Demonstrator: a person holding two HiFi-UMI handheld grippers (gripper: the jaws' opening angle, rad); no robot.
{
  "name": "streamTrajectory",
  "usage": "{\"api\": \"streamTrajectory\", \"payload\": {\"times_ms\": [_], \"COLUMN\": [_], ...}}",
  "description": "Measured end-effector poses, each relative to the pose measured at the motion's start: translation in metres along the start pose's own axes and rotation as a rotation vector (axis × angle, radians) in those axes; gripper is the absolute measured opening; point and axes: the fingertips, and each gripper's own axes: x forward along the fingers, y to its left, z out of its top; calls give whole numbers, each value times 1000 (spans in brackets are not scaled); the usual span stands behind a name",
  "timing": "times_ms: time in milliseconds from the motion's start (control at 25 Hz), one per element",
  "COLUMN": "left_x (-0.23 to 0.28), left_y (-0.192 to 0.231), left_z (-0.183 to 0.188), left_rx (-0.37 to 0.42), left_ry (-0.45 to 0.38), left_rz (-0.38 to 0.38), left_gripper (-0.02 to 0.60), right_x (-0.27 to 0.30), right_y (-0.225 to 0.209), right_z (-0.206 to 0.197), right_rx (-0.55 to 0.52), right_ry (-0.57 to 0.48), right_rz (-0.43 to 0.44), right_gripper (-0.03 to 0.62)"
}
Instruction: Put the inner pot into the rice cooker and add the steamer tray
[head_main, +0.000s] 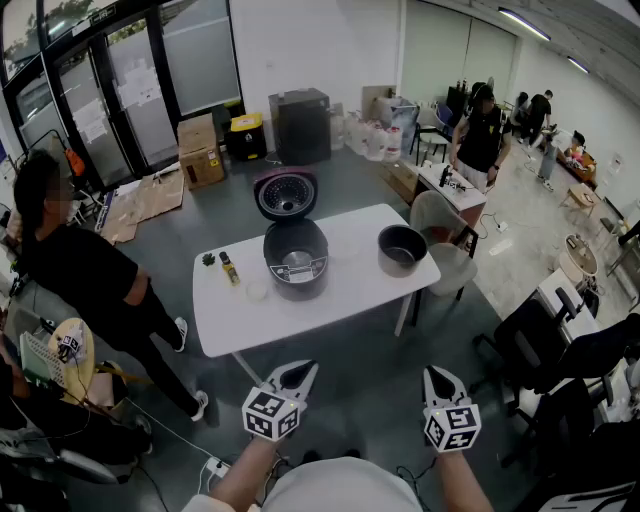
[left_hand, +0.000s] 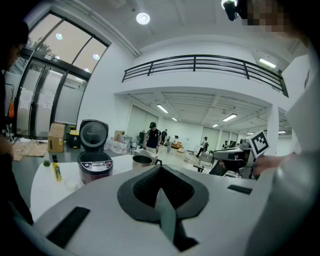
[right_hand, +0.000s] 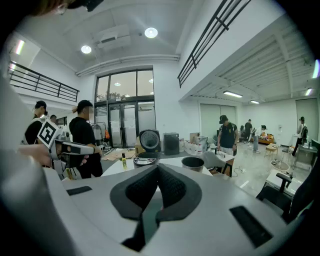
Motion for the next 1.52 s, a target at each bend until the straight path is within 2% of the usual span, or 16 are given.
{"api": "streamTrajectory", "payload": {"times_ms": [400,720,800,920,1040,1240,1360,1520], "left_x": [4,11,11,11,11,14,20,28], "left_y": [6,8,10,12,15,16,15,9], "left_z": [2,2,2,1,-1,3,4,0], "left_rx": [-6,-5,-8,-11,-21,-54,-63,-76], "left_ry": [0,-3,-5,-3,-4,-22,-27,-28], "left_rz": [1,21,27,36,51,65,77,88], "left_gripper": [14,15,39,64,98,196,257,265], "right_x": [8,9,10,11,14,15,17,17], "right_y": [4,-8,-10,-13,-14,-21,-29,-42], "right_z": [4,11,11,12,12,12,12,8], "right_rx": [-10,7,8,14,15,14,11,11], "right_ry": [-5,-31,-35,-38,-37,-33,-30,-24], "right_rz": [16,-11,-19,-20,-15,-5,4,16], "right_gripper": [11,11,12,58,135,212,248,268]}}
